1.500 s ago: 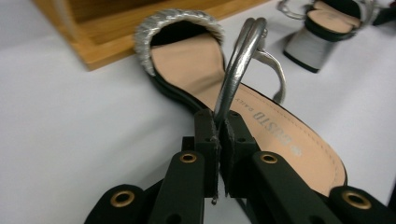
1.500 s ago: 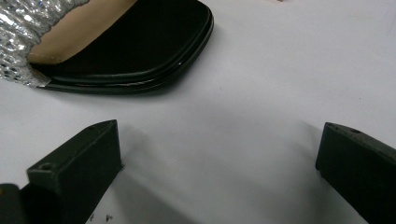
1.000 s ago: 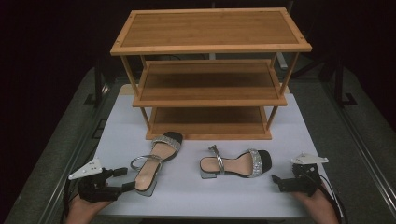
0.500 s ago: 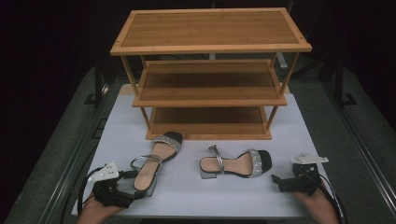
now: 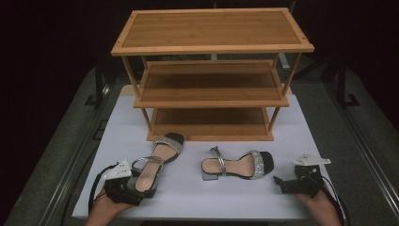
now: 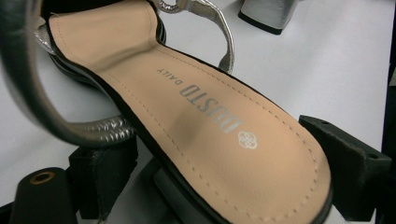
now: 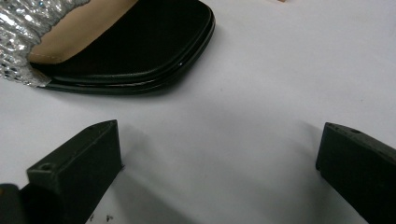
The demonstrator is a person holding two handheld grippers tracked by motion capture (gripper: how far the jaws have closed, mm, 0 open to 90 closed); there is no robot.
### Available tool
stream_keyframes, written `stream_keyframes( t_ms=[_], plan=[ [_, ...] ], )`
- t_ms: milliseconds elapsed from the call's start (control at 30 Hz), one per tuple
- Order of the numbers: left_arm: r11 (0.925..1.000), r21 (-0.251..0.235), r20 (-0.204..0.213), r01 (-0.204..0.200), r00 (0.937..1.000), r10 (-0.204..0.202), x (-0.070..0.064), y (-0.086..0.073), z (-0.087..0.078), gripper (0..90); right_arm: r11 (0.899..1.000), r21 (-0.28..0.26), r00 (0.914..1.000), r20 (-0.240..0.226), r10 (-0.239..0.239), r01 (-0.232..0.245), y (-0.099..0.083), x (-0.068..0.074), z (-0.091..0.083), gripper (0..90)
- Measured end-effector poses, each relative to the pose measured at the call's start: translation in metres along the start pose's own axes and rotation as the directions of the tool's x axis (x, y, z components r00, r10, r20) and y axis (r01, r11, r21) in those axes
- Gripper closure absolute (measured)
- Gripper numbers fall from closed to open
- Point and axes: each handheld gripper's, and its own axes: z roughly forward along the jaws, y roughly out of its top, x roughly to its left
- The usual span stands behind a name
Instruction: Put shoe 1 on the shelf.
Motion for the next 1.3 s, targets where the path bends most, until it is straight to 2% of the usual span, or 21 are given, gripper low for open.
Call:
stream_keyframes(
  t_ms=[400, 467, 533, 567, 600, 700, 900, 1000, 1300],
  plan=[
    [0.9999, 0.013, -0.01, -0.007, 0.9999, 0.007, -0.002, 0.002, -0.001, 17.8, 1.0, -0.003, 1.0, 0.0, -0.001, 0.001, 0.0, 0.0, 0.0, 0.0],
    [1.0, -0.005, -0.008, 0.001, 1.0, -0.001, -0.002, 0.003, -0.002, 18.2, 1.0, -0.003, 1.0, 0.0, -0.001, 0.001, 0.0, 0.0, 0.0, 0.0],
    [0.9987, -0.044, 0.006, 0.026, 0.9996, -0.026, 0.0, 0.004, -0.008, 19.8, 1.0, -0.002, 1.0, 0.0, -0.001, 0.001, 0.0, 0.0, 0.0, 0.0],
    [0.9968, -0.075, 0.001, 0.03, 0.9996, -0.03, 0.001, 0.003, -0.011, 25.0, 1.0, -0.002, 1.0, 0.0, -0.002, 0.002, 0.0, 0.0, 0.0, 0.0],
    [0.9917, -0.112, 0.02, 0.064, 0.9979, -0.062, 0.004, 0.005, -0.016, 25.3, 1.0, -0.002, 1.0, 0.0, -0.002, 0.002, 0.0, 0.0, 0.0, 0.0],
    [0.9895, -0.122, 0.032, 0.078, 0.9967, -0.075, 0.007, 0.005, -0.018, 25.4, 1.0, -0.002, 1.0, 0.0, -0.002, 0.002, 0.0, 0.0, 0.0, 0.0],
    [0.9907, -0.12, 0.021, 0.065, 0.9978, -0.063, 0.005, 0.008, -0.019, 25.5, 1.0, -0.002, 1.0, -0.001, -0.001, 0.001, 0.0, 0.0, 0.0, 0.0],
    [0.9902, -0.123, 0.032, 0.067, 0.9975, -0.063, 0.005, 0.01, -0.019, 25.5, 1.0, -0.001, 1.0, -0.001, 0.0, 0.0, 0.0, 0.0, 0.0, 0.0],
    [0.9834, -0.17, 0.039, 0.063, 0.9976, -0.058, 0.004, 0.021, -0.015, 25.4, 1.0, -0.002, 1.0, 0.0, -0.002, 0.002, 0.0, 0.0, 0.0, 0.0]
  ],
)
